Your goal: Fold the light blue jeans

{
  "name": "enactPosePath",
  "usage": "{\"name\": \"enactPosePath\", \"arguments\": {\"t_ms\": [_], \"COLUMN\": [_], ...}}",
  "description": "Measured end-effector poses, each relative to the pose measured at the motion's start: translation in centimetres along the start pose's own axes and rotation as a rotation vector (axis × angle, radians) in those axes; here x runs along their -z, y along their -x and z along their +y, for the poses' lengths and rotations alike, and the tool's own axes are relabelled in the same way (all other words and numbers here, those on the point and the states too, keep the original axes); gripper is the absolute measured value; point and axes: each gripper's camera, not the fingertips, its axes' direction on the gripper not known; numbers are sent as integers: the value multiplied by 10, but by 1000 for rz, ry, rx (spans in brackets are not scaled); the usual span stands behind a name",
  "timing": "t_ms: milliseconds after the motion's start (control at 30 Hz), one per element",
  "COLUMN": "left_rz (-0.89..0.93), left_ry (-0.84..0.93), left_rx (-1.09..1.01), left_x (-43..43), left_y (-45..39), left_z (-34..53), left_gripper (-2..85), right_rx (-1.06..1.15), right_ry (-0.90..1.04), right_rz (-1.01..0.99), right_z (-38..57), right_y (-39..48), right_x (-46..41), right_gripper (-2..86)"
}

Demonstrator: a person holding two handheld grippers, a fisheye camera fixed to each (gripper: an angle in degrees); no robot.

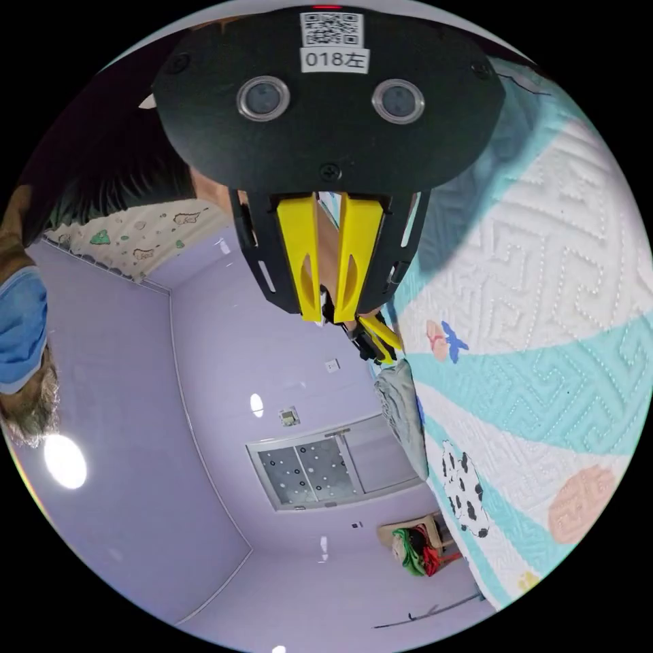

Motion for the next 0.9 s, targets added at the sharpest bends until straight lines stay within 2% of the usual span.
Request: {"name": "enactPosePath", "arguments": {"t_ms": [167,333,567,767,900], "left_rz": [9,16,34,6,-32], "left_ry": [21,2,-6,-13,-28], "left_rx": [27,53,81,34,-46], "left_x": [0,6,0,-13,-23], "left_y": [28,45,59,52,37], "left_z": [28,52,85,103,108], "left_gripper": [15,-4,-9,-9,-9], "right_rx": [-65,-125,-136,-176,-88], "right_ry": [-79,-134,-106,-45,-146], "right_rz": [-105,-315,-266,-140,-198], "right_z": [-28,-42,-60,-84,-72], "right_y": [-5,-11,-5,13,24], "right_x": [11,27,38,34,79], "right_gripper": [72,115,124,76,48]}}
